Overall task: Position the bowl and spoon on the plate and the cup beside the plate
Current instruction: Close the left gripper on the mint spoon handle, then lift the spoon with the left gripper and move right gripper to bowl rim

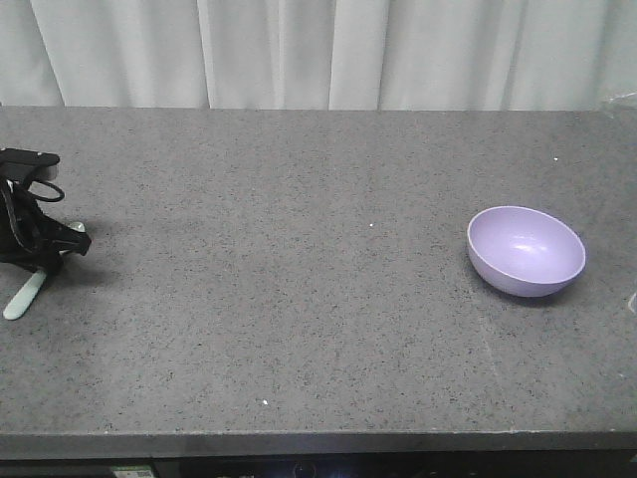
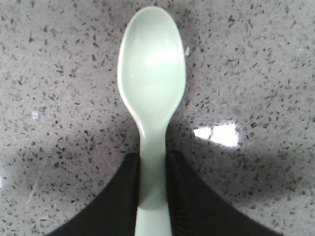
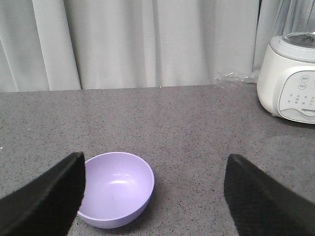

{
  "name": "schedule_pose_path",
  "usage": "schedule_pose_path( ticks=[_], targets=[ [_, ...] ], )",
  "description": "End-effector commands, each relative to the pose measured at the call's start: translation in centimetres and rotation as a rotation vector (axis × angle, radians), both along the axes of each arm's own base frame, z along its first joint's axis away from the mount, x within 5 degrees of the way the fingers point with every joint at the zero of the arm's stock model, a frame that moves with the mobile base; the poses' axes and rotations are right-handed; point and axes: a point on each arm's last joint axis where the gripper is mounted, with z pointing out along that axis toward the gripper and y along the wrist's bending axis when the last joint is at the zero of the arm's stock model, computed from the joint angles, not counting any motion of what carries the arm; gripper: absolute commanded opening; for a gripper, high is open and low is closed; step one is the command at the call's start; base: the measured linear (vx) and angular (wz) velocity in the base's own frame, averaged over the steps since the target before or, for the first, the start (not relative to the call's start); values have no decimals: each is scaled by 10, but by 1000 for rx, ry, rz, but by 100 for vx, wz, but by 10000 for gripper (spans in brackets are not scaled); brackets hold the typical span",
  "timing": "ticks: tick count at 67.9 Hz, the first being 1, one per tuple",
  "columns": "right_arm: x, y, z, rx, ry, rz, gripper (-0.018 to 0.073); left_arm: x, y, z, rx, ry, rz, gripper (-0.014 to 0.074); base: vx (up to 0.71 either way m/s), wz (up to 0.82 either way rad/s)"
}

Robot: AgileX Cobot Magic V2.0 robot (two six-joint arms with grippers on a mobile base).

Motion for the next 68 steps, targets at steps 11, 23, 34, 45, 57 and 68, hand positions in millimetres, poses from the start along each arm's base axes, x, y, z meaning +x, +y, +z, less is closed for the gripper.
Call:
schedule_pose_path(
  ticks=[11, 23, 34, 45, 57, 68],
  targets=[
    [1, 0, 16, -22, -93, 8, 569, 2, 1, 24, 10, -94, 11, -8, 0, 0],
    [1, 0, 17, -23, -100, 9, 569, -2, 0, 46, 2, -182, 20, -8, 0, 0],
    [1, 0, 17, -20, -100, 10, 569, -12, -3, 80, -8, -291, 29, -8, 0, 0],
    [1, 0, 17, -17, -98, 10, 569, -27, -9, 111, -60, -375, 44, -8, 0, 0],
    [11, 0, 17, 17, -48, 6, 553, -45, -20, 146, -166, -482, 34, -8, 0, 0],
    [33, -3, 31, 25, 56, -16, 552, -67, -30, 180, -256, -589, 7, -8, 0, 0]
  ],
)
